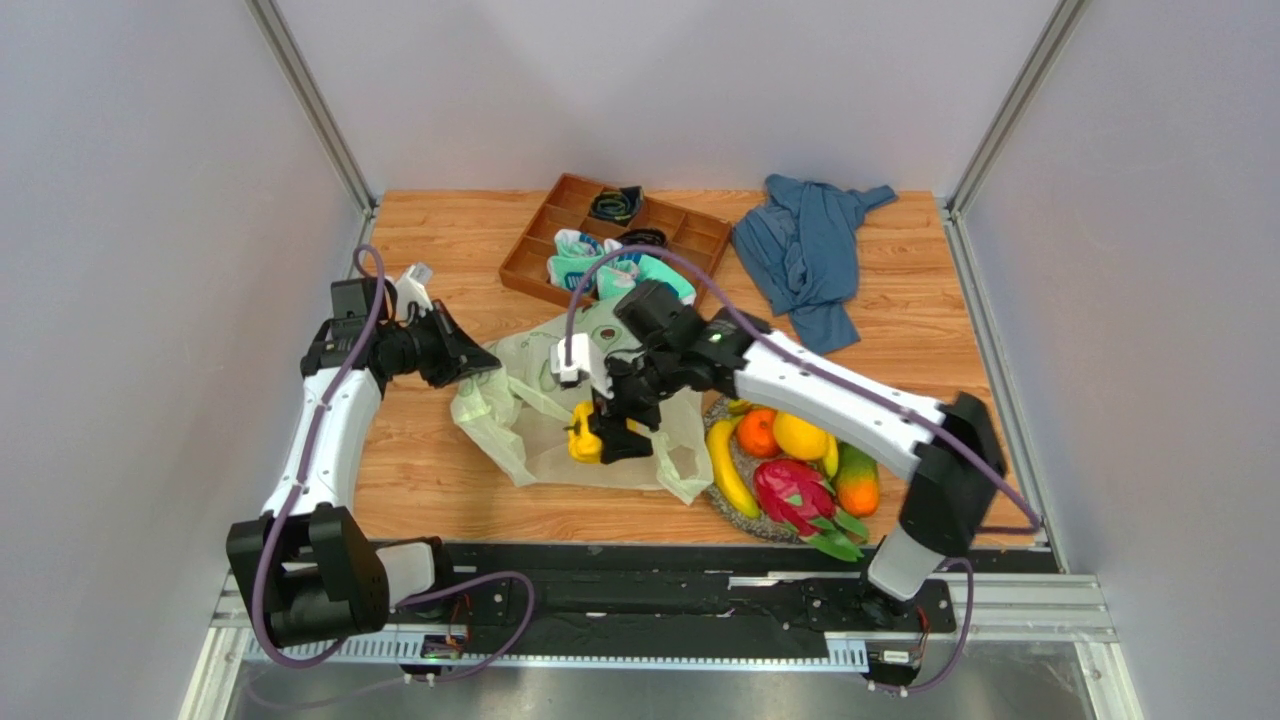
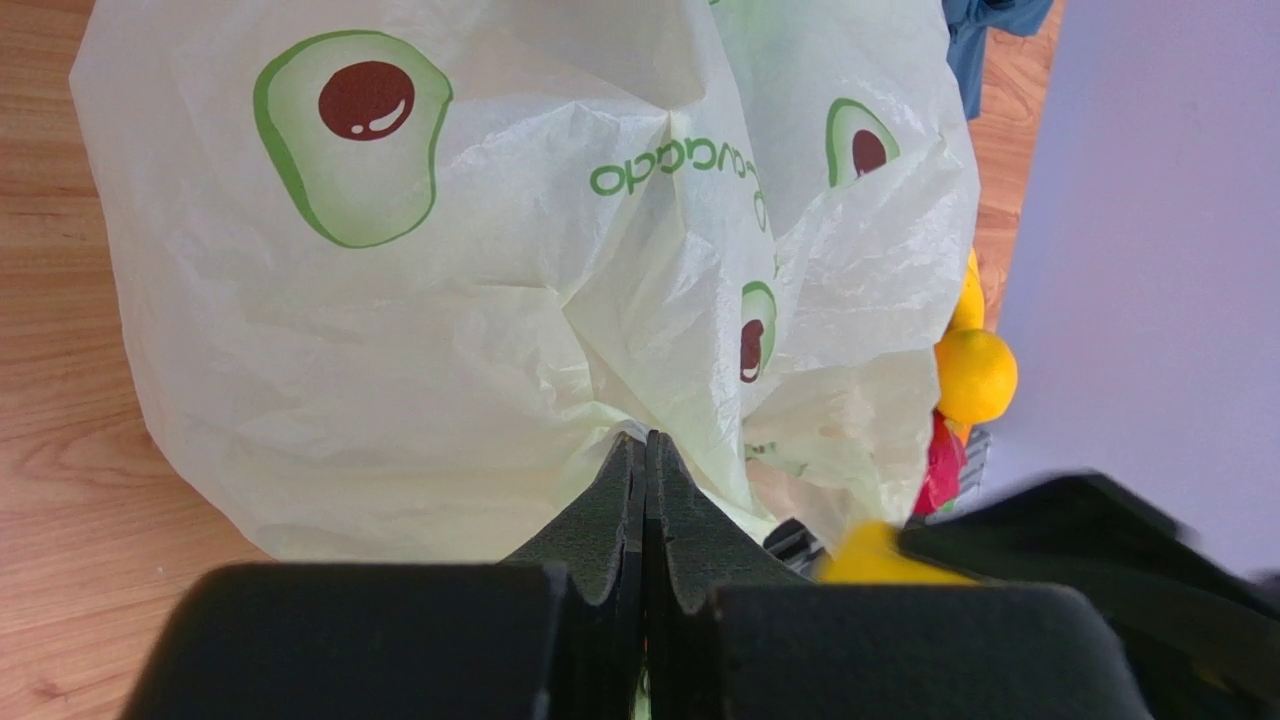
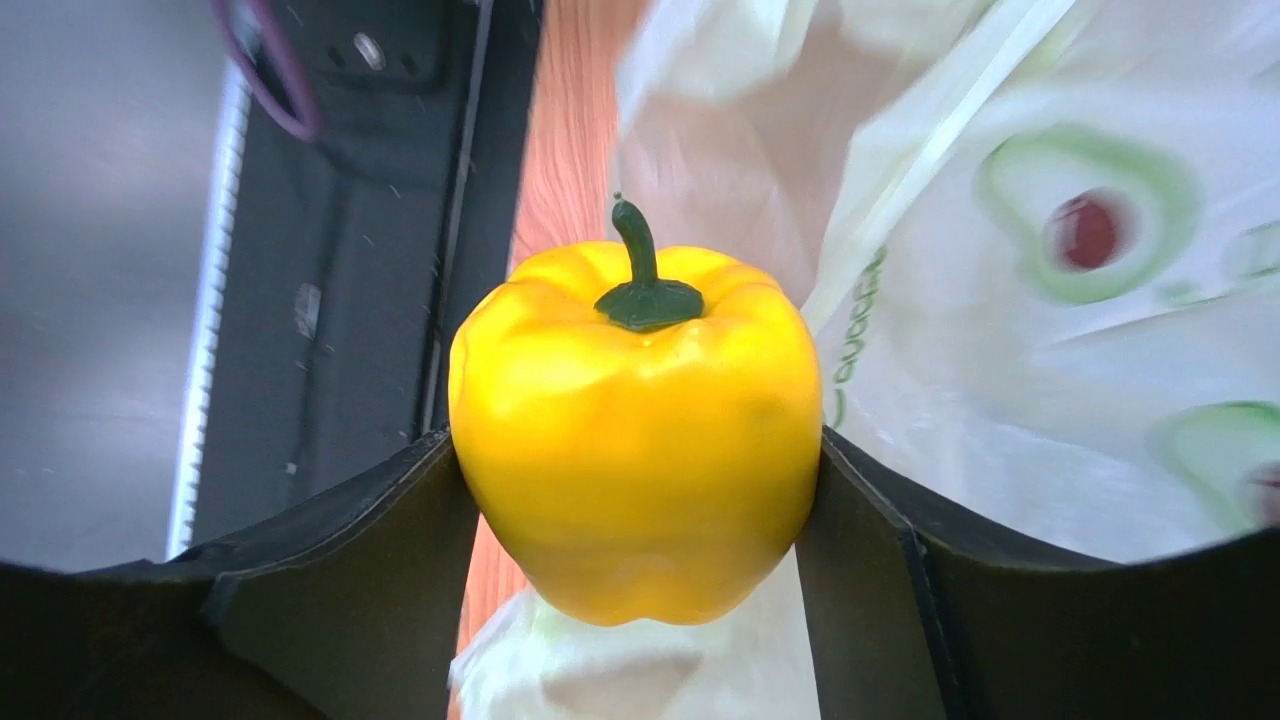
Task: Take the fake fruits out of the plastic bag
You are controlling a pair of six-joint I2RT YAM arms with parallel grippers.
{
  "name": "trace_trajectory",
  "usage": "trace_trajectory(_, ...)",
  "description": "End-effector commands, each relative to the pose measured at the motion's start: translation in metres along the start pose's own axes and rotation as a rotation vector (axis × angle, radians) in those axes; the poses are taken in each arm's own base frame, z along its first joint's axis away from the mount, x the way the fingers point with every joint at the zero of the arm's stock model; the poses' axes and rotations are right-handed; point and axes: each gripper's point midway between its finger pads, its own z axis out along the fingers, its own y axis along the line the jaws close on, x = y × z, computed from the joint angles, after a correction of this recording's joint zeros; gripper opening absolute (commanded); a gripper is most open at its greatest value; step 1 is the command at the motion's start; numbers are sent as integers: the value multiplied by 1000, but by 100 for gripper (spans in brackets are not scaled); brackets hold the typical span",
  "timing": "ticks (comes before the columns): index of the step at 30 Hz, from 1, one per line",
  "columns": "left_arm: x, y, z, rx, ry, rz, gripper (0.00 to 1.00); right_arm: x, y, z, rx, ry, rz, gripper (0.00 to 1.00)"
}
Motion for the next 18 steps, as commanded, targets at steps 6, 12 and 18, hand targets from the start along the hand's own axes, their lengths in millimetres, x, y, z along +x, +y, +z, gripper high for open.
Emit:
trace_trajectory(6, -19, -13, -2, 32, -31, 44, 0, -72, -6, -115, 52, -290, 97, 64)
trace_trajectory(12, -16, -14, -3, 34, -32, 38, 0, 21, -43, -169, 313, -94, 162, 64)
trace_trajectory(18, -12, -16, -6, 38, -33, 39, 0, 139, -53, -215, 491, 91, 397, 62)
